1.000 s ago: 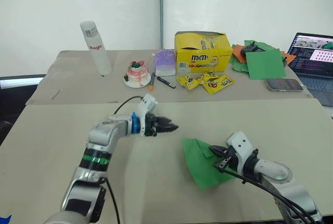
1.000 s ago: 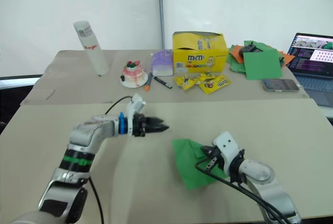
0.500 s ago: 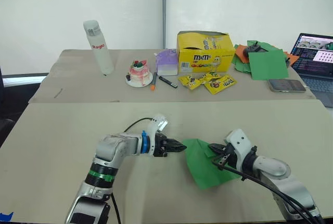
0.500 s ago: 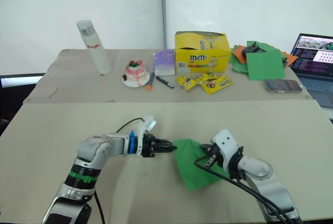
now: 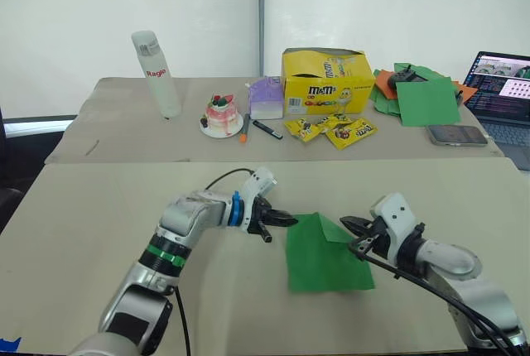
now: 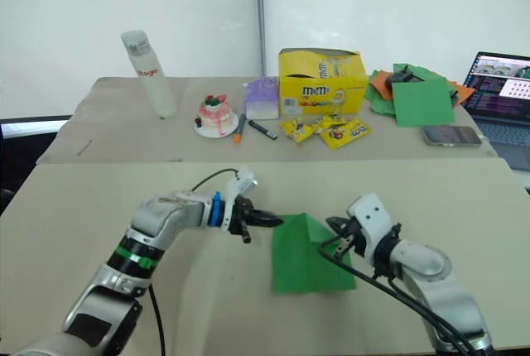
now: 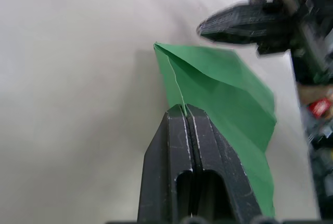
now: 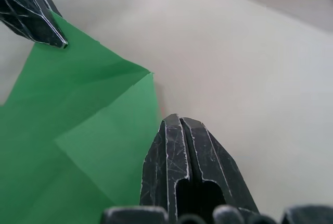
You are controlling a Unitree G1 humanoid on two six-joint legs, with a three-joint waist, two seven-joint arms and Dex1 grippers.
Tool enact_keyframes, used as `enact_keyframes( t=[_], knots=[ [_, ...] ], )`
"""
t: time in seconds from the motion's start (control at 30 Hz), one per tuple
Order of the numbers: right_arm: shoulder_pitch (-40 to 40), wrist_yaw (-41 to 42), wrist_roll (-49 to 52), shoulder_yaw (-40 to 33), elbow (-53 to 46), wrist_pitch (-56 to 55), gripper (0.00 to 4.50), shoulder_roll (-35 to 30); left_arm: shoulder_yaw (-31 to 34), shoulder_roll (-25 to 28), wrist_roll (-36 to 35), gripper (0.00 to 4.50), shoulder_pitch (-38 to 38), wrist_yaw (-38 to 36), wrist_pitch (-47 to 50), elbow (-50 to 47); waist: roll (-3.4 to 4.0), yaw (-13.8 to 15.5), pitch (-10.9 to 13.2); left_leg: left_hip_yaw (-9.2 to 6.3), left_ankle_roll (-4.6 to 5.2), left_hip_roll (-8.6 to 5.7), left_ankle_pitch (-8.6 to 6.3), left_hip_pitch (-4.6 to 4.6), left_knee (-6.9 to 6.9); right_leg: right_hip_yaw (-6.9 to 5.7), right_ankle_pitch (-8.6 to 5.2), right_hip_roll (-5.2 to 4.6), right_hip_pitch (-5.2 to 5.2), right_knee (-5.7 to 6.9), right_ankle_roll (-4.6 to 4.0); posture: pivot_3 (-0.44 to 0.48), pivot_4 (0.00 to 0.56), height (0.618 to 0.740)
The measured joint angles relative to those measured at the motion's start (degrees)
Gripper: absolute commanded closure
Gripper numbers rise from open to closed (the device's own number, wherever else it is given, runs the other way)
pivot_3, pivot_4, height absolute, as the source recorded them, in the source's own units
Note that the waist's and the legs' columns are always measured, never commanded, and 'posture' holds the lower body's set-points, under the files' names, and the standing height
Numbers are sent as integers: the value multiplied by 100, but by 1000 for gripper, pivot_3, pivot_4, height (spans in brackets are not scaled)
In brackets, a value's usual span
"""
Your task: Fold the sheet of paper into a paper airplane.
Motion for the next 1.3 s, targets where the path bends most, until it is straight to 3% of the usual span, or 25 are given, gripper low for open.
enact_keyframes(
  t=[0.13,0.3,0.53,0.77,0.93,1.3],
  knots=[
    [-72,5,85,-44,-81,3,4500,0,-468,152,567,4490,-630,-828,-1308,924,0,7,0,1,0,-5,1,-13,1,-4,0,0,-11,-2,0,0,150,740],
    [-200,-16,59,102,80,-64,4500,141,-872,-285,1585,4490,-1979,-1588,-3607,3375,-7,8,4,6,-4,-25,6,-36,6,-4,4,0,-40,3,-6,0,150,740],
    [-277,-20,-92,316,243,-252,4500,229,-981,-965,2492,4490,-2588,-1564,-5337,5114,-7,-17,4,8,-2,-23,5,-33,6,-3,3,7,-44,9,-4,0,150,740],
    [-232,-134,-499,675,807,-472,4500,310,-867,-1229,2864,4490,-2577,-1400,-5806,5383,-7,-17,3,7,-1,-24,6,-33,18,-3,3,8,-45,19,-4,0,150,740],
    [-99,-83,-481,805,787,-556,4500,414,-729,-1213,2936,4490,-2329,-1335,-5807,5033,-5,-28,3,6,-1,-23,6,-32,19,-3,3,9,-46,24,-4,0,150,740],
    [-290,-78,-38,80,632,-625,4500,441,-461,-964,2962,4490,-2178,-1311,-5371,4263,-4,-29,2,5,-1,-23,6,-32,22,-3,3,10,-49,69,-3,0,150,740]
  ],
)
